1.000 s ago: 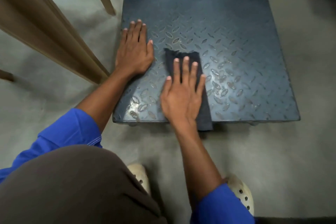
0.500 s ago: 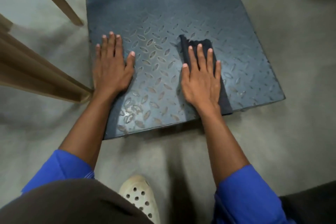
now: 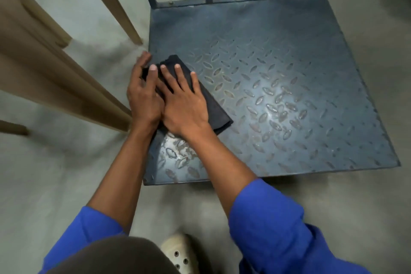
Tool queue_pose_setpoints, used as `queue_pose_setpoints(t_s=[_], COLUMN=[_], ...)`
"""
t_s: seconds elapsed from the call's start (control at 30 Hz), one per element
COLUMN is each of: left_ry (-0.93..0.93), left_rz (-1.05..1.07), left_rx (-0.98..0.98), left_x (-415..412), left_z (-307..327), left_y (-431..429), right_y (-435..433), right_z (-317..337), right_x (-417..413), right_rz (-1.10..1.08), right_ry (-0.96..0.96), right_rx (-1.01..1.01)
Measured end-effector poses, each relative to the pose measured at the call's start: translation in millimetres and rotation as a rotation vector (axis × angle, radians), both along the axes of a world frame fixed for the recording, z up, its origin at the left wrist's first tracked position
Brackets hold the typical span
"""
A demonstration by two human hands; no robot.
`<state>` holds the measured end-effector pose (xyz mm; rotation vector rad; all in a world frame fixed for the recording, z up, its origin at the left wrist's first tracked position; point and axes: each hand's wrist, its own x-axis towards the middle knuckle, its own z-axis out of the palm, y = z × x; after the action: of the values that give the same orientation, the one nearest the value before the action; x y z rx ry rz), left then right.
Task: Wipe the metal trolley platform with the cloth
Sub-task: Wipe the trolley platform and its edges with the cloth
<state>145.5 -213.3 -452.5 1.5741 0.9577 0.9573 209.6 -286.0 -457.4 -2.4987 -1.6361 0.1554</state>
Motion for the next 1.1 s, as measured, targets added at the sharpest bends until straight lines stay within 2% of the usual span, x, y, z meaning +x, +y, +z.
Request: queue_pose_setpoints(t_s=[0.13,0.27,0.53,0.7,1.1], left_ry=[0.036,0.133,0.567,0.819,0.971], left_rz=[-0.015,0.034,-0.041,-0.116,-0.082], left_rx=[-0.022,0.032,0.276,0.475,0.523], left_x=[8.3,7.3,12.4,21.3,31.4], left_z=[0.5,-1.0,-4.3,-11.8,-14.3], left_y=[-0.6,0.4,-3.9,-7.7,-6.1], right_y=[38.3,69.7,108.3,100.5,126.9], right_z=[2.6,7.4,13.5,7.9,15.9], right_x=[33.1,63.3,125.2,115.4,125.5], right_rz=[0.113,0.107,0.011,-0.028,-0.010], right_ry=[-0.010,0.037,0.076,0.053,0.072], right_rx=[-0.031,-0.035,-0.041,-0.030,-0.030])
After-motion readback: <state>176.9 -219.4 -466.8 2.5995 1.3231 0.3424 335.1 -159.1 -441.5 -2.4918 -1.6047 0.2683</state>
